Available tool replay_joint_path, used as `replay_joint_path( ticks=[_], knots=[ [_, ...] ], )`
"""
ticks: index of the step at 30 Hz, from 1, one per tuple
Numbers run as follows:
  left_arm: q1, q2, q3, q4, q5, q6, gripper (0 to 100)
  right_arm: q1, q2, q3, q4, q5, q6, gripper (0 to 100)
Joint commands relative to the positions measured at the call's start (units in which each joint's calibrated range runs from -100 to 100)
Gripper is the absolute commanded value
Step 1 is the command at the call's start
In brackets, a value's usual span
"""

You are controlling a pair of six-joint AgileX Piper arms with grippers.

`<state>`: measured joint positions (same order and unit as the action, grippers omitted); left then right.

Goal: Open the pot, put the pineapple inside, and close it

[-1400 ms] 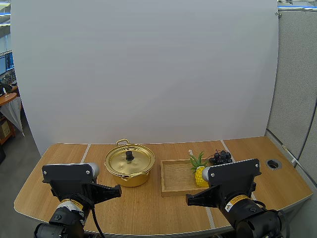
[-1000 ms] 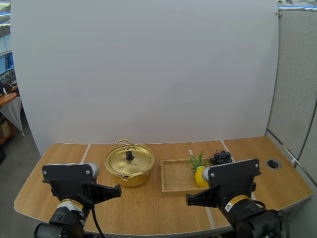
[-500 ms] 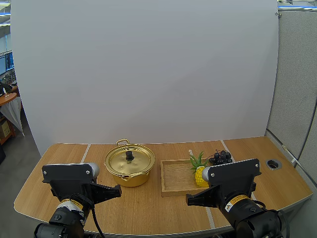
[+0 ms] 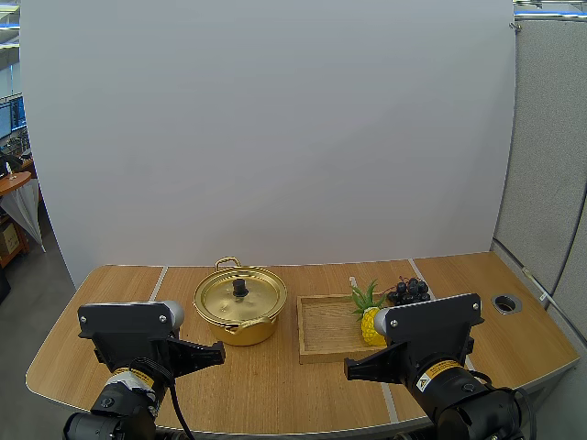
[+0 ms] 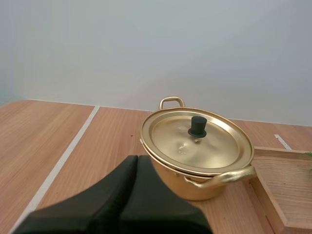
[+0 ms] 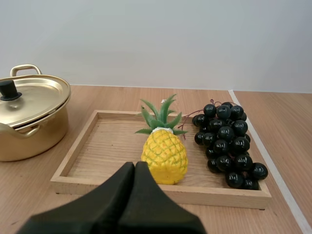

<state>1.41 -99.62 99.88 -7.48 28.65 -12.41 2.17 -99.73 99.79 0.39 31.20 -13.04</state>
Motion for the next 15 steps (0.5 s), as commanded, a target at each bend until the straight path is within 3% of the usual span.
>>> replay_joint_path(
  ticks=[1,5,15],
  knots=[
    [-0.06,-0.38,0.12,-0.56,-1.29,-0.63,0,0.11,-0.27,0.21,0.88,-0.37,-0.36,0],
    [-0.06,-0.38,-1.18,-0.56,-1.29,-0.63,0,0.11,-0.27,0.06,1.23,-1.47,-0.36,0],
    [-0.06,-0.38,-21.22,-0.1,0.24,5.67,0,0.11,-0.27,-20.58,1.39,3.03,-0.36,0]
  ],
)
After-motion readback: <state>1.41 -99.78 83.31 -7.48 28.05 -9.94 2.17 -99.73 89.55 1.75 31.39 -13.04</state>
